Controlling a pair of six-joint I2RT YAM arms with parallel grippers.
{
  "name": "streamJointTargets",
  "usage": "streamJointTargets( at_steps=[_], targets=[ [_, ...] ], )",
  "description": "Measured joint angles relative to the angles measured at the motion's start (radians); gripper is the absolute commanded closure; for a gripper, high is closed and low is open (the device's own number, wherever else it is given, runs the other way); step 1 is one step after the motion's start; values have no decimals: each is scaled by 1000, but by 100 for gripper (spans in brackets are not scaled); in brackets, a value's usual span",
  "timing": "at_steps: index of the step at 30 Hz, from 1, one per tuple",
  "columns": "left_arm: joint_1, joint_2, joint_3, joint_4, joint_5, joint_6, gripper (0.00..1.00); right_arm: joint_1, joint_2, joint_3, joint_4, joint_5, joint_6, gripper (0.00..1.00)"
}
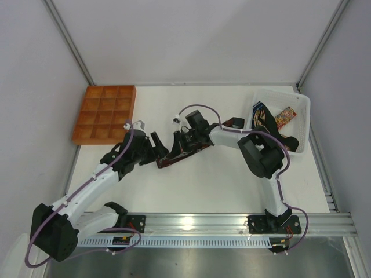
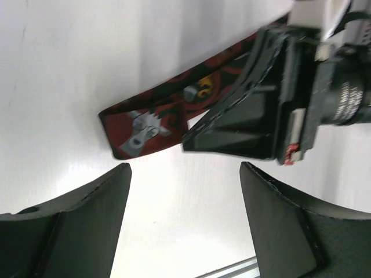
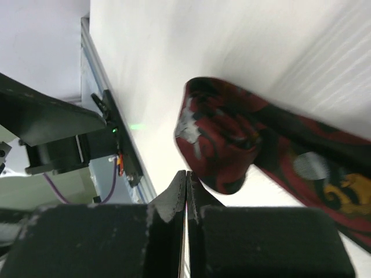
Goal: Roll the ties
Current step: Roll the tie
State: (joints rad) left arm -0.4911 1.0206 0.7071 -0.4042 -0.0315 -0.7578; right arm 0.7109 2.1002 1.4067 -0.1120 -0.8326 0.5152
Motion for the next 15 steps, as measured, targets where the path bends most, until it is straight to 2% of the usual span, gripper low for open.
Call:
streamJointTargets(
  at_steps=[7,15],
  targets=[
    [86,45,-65,-29,78,-38,21,-29,66,27,-6,13,-19,100],
    [152,180,-106,31,177,-80,20,-50,105,38,-7,11,-20,100]
  ],
)
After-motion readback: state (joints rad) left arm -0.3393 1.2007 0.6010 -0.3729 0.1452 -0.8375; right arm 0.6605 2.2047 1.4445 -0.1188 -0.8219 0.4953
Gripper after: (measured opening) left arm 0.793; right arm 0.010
